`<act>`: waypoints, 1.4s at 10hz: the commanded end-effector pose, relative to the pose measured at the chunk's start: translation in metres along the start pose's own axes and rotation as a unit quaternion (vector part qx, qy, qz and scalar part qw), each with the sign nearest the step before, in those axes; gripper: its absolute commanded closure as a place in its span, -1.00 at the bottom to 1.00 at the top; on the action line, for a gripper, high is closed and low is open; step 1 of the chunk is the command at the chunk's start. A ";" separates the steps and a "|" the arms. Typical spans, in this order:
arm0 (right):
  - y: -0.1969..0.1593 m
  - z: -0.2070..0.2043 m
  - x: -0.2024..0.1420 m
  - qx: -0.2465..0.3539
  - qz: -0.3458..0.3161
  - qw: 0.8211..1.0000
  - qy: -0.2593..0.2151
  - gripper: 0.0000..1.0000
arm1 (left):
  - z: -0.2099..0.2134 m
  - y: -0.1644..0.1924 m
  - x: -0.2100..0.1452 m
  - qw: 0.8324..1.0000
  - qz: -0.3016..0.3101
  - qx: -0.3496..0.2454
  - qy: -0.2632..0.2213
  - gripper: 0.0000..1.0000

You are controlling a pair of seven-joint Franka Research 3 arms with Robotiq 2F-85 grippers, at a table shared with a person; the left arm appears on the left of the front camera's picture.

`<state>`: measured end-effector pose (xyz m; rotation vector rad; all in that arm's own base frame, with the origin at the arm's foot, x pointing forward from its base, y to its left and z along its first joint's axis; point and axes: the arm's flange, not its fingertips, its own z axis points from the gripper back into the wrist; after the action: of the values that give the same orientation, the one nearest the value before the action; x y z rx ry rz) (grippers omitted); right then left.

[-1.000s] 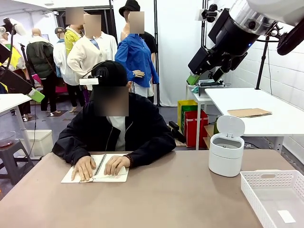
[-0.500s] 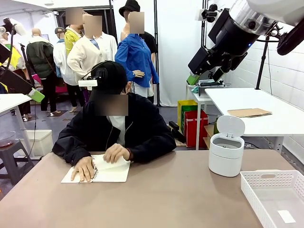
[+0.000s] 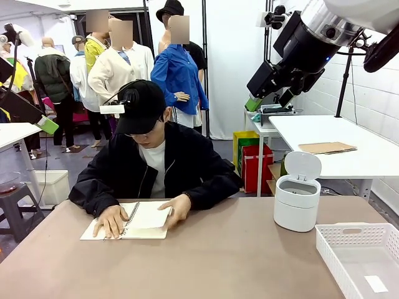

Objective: Sort the paper based on its condition.
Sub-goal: If a person hands you a paper, place it in the Organizing basket , and if it's crumpled, put it in the Trash can.

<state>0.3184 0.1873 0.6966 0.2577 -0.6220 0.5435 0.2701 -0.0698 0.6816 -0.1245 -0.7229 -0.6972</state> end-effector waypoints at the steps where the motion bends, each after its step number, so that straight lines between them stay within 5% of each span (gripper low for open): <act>1: 0.000 0.000 0.000 0.000 0.000 1.000 0.000 -1.00 | 0.001 0.000 0.000 1.000 0.000 0.000 0.001 -1.00; 14: 0.000 0.000 0.000 0.000 0.000 1.000 0.000 -1.00 | 0.001 0.000 0.000 1.000 0.000 0.000 0.001 -1.00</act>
<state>0.3183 0.1873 0.6966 0.2577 -0.6220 0.5435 0.2701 -0.0698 0.6816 -0.1245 -0.7229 -0.6972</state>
